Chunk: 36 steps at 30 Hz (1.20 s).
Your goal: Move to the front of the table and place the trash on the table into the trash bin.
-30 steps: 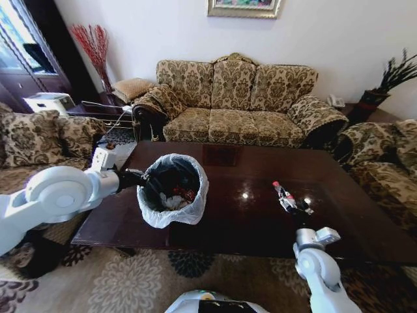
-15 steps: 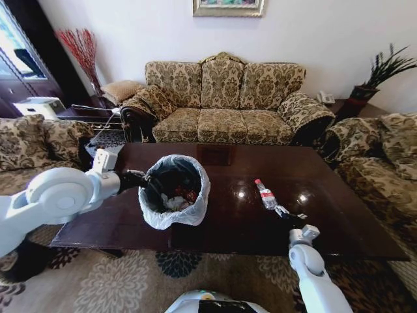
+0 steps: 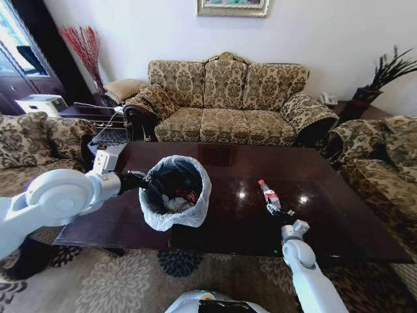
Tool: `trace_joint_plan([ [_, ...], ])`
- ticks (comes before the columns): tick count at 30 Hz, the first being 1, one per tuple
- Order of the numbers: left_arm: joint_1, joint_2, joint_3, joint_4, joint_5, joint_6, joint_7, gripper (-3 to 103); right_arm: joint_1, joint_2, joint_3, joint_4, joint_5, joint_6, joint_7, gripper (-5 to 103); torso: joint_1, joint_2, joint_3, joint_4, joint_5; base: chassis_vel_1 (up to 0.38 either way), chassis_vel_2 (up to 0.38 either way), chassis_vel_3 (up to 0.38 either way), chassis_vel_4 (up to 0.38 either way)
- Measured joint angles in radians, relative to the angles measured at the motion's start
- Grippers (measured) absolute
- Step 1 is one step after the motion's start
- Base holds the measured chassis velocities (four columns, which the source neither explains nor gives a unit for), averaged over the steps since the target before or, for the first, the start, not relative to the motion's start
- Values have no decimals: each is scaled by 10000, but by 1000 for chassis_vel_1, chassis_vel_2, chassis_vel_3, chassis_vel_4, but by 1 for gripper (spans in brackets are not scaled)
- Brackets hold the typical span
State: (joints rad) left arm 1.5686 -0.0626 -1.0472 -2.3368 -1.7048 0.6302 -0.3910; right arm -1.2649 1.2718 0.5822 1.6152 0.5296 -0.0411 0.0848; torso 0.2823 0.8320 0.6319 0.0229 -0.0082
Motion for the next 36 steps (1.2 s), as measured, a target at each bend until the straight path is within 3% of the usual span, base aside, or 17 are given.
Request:
trace_joint_plan([
  [1,0,0,0,0,0,0,0,0,0,0,0,0,0,0,0,78,0,0,0,0,0,0,0,0,0],
  [6,11,-47,0,-53,1,-4,0,0,67,18,-80,-55,-11,-22,-43,56,0,1,-2,-4,4,0,0,0,0],
  [9,11,-42,0,-58,0,-5,0,0,63,28,-90,-72,0,-20,-48,51,-1,1,-2,-4,3,0,0,0,0],
  [11,11,-1,0,-50,0,-14,-2,0,7,57,-93,-80,60,-17,-53,29,-2,1,-3,-5,-1,0,0,0,0],
  [13,11,6,0,-55,0,-23,-2,0,-7,64,-92,-102,97,-13,-56,19,-2,1,-3,-3,1,0,0,0,0],
  [15,11,6,0,-57,0,-23,-2,0,-11,60,-91,-115,118,-12,-57,19,-2,2,-3,-3,1,0,0,0,0],
  [21,16,-40,-1,-102,0,-25,-6,0,-26,38,-86,-191,268,-7,-65,3,-2,2,-2,1,1,0,0,0,0],
  [32,16,-51,-17,-135,-2,-29,-19,0,-207,61,-13,252,567,-19,-42,2,1,-3,3,0,12,0,0,0,0],
  [36,16,10,-21,-73,-8,-30,-28,0,-445,1,160,1975,1250,67,-281,1,2,-3,3,-1,6,0,0,0,0],
])
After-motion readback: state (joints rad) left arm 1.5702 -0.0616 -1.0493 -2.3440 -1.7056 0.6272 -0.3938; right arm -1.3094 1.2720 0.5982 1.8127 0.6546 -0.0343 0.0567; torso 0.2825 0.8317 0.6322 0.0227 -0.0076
